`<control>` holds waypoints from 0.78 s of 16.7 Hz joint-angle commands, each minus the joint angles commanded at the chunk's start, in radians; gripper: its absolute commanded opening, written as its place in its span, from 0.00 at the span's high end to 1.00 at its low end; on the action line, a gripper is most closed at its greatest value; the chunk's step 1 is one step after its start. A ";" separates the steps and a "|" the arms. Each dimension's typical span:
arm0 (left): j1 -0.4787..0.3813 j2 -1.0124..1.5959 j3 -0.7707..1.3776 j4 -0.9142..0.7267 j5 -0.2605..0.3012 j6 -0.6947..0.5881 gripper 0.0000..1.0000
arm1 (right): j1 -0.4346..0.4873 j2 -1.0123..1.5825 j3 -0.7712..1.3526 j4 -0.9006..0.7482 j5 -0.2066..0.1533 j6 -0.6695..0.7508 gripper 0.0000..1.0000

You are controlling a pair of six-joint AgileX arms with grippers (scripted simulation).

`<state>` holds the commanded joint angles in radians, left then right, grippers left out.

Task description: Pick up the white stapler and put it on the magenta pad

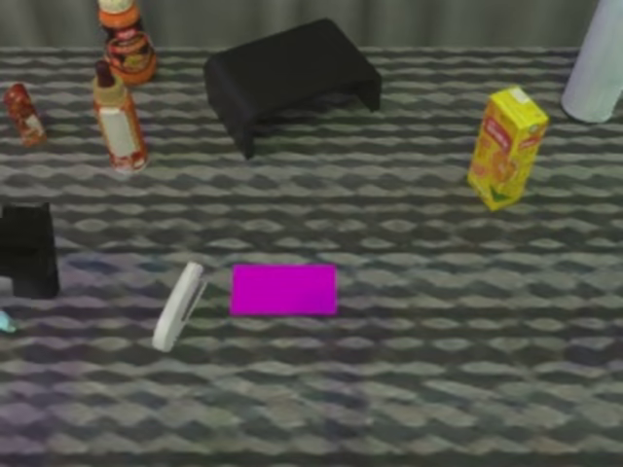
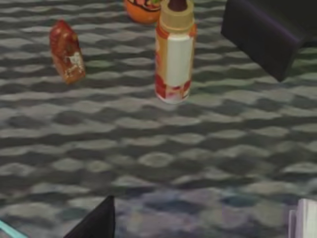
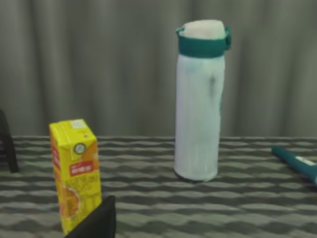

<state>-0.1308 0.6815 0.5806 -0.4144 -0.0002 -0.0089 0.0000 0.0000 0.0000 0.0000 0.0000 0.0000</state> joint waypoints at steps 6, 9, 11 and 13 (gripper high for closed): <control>-0.112 0.641 0.481 -0.366 -0.002 -0.004 0.00 | 0.000 0.000 0.000 0.000 0.000 0.000 0.00; -0.163 0.902 0.696 -0.527 -0.001 -0.007 0.00 | 0.000 0.000 0.000 0.000 0.000 0.000 0.00; -0.192 1.054 0.824 -0.616 0.000 -0.009 0.00 | 0.000 0.000 0.000 0.000 0.000 0.000 0.00; -0.216 1.183 0.933 -0.688 0.001 -0.011 0.00 | 0.000 0.000 0.000 0.000 0.000 0.000 0.00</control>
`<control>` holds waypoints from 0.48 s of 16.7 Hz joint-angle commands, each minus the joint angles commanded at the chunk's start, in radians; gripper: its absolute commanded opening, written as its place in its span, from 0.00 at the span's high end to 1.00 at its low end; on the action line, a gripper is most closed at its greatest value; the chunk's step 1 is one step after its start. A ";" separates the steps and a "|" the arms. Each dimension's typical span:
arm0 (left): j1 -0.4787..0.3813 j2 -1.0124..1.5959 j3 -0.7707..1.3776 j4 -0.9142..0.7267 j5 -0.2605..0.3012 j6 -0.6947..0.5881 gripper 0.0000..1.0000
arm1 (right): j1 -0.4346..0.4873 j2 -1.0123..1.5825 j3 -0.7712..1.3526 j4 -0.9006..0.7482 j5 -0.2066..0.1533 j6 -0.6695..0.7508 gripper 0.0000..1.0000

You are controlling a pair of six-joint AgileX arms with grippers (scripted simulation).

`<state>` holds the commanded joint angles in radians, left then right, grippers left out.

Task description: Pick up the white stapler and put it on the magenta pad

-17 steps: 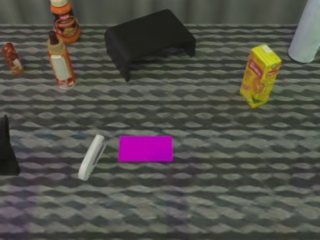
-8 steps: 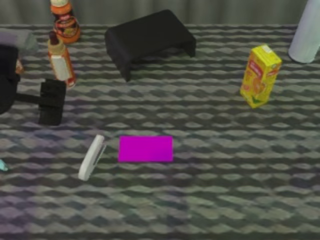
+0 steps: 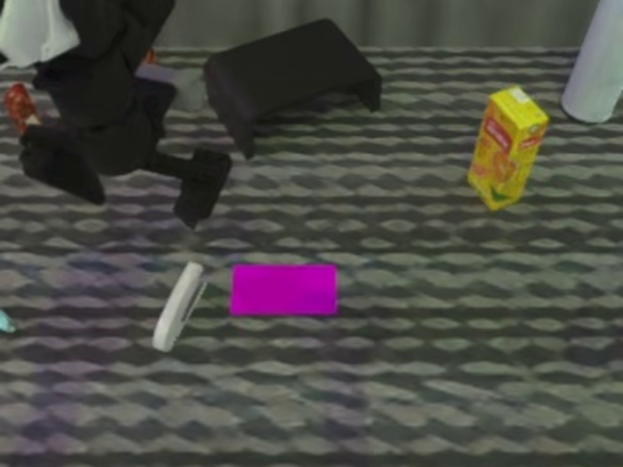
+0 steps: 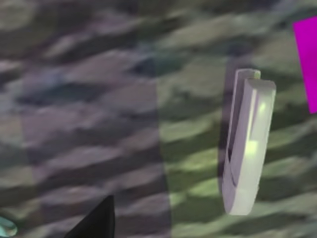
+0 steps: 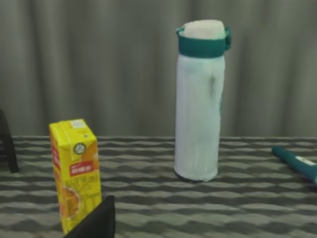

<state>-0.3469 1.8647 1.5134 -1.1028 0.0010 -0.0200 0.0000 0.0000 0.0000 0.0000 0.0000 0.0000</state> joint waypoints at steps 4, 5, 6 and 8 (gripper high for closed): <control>-0.031 0.152 0.139 -0.088 0.002 -0.001 0.00 | 0.000 0.000 0.000 0.000 0.000 0.000 0.00; -0.034 0.168 0.154 -0.097 0.002 -0.001 0.00 | 0.000 0.000 0.000 0.000 0.000 0.000 0.00; -0.036 0.175 0.160 -0.101 0.002 -0.001 0.00 | 0.000 0.000 0.000 0.000 0.000 0.000 0.00; -0.036 0.175 0.160 -0.101 0.002 -0.001 0.00 | 0.000 0.000 0.000 0.000 0.000 0.000 0.00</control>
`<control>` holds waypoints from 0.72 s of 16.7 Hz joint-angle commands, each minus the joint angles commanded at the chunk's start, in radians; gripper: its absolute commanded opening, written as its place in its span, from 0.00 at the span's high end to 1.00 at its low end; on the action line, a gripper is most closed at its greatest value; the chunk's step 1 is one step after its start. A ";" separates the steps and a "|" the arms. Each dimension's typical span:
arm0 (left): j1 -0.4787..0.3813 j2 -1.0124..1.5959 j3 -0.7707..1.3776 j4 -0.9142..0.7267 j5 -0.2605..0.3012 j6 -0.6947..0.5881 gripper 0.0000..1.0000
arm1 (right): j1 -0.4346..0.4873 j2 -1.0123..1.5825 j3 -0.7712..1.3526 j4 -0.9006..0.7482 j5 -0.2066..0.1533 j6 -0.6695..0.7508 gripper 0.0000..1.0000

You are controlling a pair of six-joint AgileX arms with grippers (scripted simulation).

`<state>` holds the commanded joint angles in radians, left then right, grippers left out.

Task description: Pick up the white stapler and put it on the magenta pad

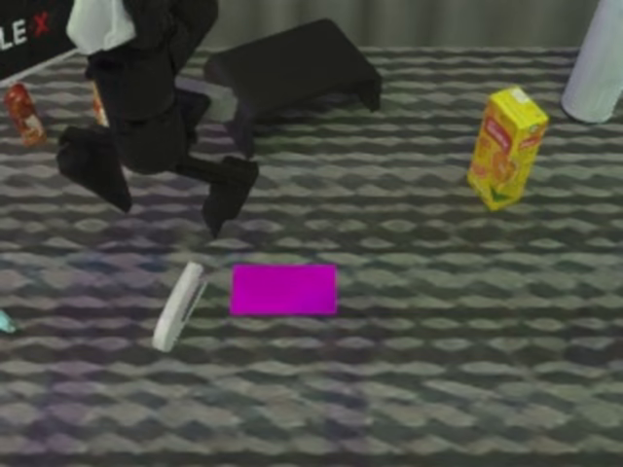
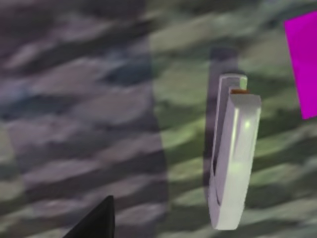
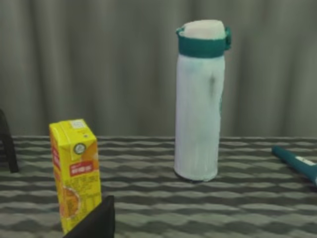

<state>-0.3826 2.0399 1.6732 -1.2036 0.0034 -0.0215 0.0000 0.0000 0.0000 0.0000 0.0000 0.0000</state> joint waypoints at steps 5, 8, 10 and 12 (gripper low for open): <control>0.003 0.010 -0.035 0.041 0.000 0.003 0.00 | 0.000 0.000 0.000 0.000 0.000 0.000 0.00; 0.003 0.049 -0.114 0.166 0.000 0.003 0.00 | 0.000 0.000 0.000 0.000 0.000 0.000 0.00; 0.003 0.080 -0.173 0.263 0.001 0.003 0.00 | 0.000 0.000 0.000 0.000 0.000 0.000 0.00; 0.002 0.105 -0.218 0.328 0.001 0.003 0.00 | 0.000 0.000 0.000 0.000 0.000 0.000 0.00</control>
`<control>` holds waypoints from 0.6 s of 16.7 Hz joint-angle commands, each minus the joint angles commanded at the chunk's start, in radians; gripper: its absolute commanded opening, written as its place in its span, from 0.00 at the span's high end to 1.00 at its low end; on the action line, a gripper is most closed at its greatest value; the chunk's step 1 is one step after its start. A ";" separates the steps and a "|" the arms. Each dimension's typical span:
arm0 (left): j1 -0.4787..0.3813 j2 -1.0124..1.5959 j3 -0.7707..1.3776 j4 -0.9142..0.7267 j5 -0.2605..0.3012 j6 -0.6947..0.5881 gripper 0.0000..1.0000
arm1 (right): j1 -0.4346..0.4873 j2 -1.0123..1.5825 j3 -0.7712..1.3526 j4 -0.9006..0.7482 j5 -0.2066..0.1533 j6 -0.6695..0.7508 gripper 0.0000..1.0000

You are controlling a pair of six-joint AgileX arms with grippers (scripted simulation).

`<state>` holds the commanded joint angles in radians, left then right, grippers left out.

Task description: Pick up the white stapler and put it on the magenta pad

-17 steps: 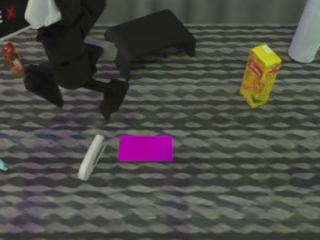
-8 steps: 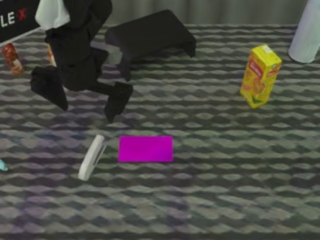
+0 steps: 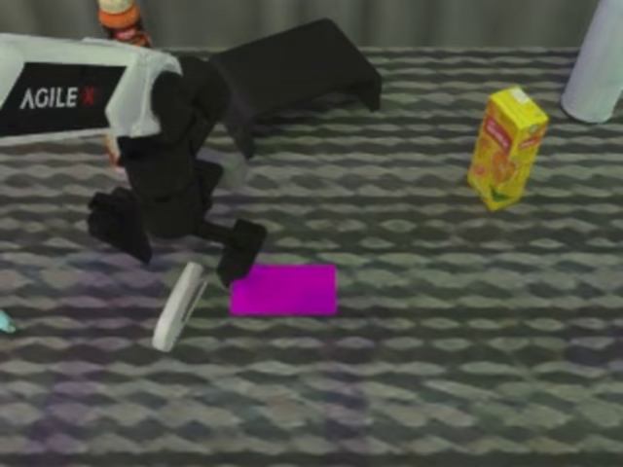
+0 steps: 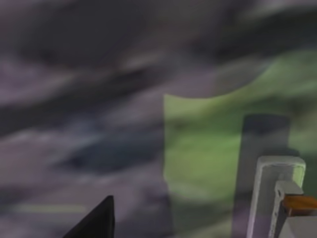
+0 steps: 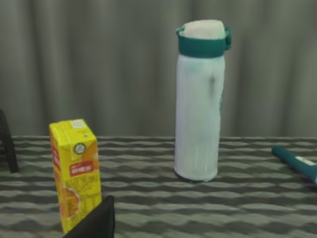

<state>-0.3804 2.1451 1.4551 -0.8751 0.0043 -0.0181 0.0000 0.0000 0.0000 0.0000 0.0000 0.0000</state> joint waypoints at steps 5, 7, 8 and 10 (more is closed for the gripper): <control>0.000 0.011 -0.017 0.023 0.000 0.000 0.00 | 0.000 0.000 0.000 0.000 0.000 0.000 0.00; 0.000 0.011 -0.017 0.023 0.000 0.000 0.15 | 0.000 0.000 0.000 0.000 0.000 0.000 0.00; 0.000 0.011 -0.017 0.023 0.000 0.000 0.23 | 0.000 0.000 0.000 0.000 0.000 0.000 0.00; 0.000 0.011 -0.017 0.023 0.000 0.000 0.38 | 0.000 0.000 0.000 0.000 0.000 0.000 0.00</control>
<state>-0.3808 2.1562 1.4377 -0.8518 0.0044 -0.0182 0.0000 0.0000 0.0000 0.0000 0.0000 0.0000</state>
